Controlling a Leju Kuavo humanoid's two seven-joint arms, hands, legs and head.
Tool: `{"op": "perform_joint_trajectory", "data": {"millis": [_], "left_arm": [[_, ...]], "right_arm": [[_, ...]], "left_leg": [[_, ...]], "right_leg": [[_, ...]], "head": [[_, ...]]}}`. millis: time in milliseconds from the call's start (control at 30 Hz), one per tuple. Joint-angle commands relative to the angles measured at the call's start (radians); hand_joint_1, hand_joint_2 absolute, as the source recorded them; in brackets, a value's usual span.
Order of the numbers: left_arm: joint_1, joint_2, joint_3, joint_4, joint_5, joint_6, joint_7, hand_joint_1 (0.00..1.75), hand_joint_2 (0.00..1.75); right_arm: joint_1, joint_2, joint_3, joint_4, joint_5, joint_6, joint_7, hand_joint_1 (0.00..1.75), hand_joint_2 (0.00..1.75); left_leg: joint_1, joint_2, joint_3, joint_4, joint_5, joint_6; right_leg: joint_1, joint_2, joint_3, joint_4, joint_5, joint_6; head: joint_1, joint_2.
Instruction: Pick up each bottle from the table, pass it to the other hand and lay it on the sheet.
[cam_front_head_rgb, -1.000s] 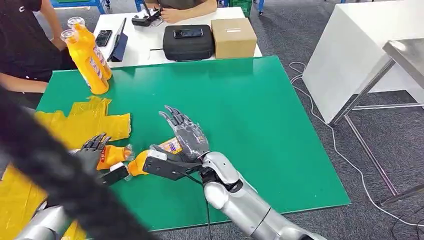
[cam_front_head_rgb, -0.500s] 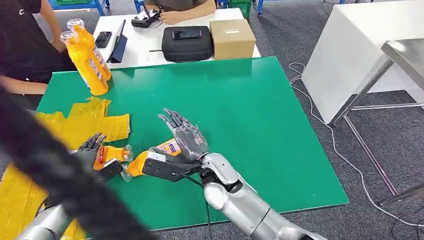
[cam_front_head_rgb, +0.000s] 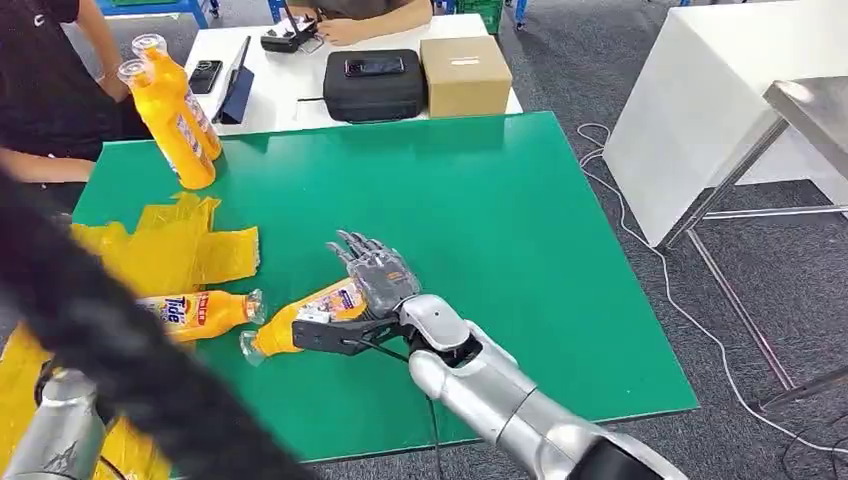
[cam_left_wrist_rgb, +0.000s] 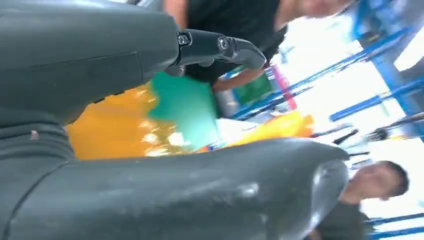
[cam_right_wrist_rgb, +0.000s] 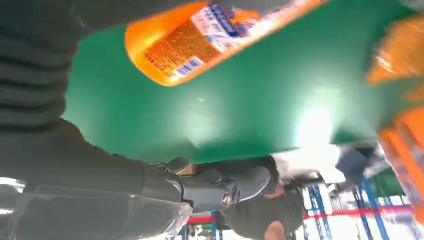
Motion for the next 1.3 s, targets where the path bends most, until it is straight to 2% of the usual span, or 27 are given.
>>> {"op": "perform_joint_trajectory", "data": {"millis": [33,200,500,800,1300], "left_arm": [[0.034,0.007,0.013,-0.157,-0.009,0.028,-0.01,0.0,0.0],[0.039,0.008,-0.008,-0.167,-0.014,0.042,-0.033,0.0,0.0],[0.027,0.008,-0.022,-0.158,0.0,0.037,-0.033,0.0,0.0],[0.017,0.001,-0.054,-0.152,0.03,0.048,-0.05,0.0,0.0],[0.016,-0.001,-0.055,-0.153,0.031,0.048,-0.05,0.0,0.0]], "right_arm": [[-0.176,0.004,0.114,0.319,0.061,0.023,0.006,0.0,1.75],[-0.208,0.023,0.15,0.4,0.071,0.052,-0.018,0.0,1.75],[-0.23,0.033,0.168,0.438,0.057,0.066,-0.05,0.0,1.75],[-0.251,0.075,0.253,0.525,0.086,0.088,-0.051,0.0,1.75],[-0.249,0.075,0.255,0.526,0.087,0.085,-0.051,0.0,1.75]], "left_leg": [[0.001,0.002,-0.001,0.001,-0.001,-0.001],[0.0,0.001,-0.002,0.0,0.0,-0.001],[0.001,0.0,-0.003,0.001,-0.001,-0.002],[0.0,0.0,-0.003,0.0,0.0,-0.001],[0.0,-0.001,-0.003,0.001,0.0,-0.001]], "right_leg": [[0.0,0.001,-0.001,0.0,0.0,0.0],[0.0,0.0,-0.002,0.0,0.0,0.0],[0.001,-0.001,-0.003,0.0,-0.001,0.0],[0.0,-0.001,-0.004,0.0,0.0,0.0],[0.001,-0.003,-0.004,0.0,-0.001,0.0]], "head": [[0.0,0.0],[0.0,0.0],[0.0,0.0],[0.0,0.0],[0.0,0.0]]}}
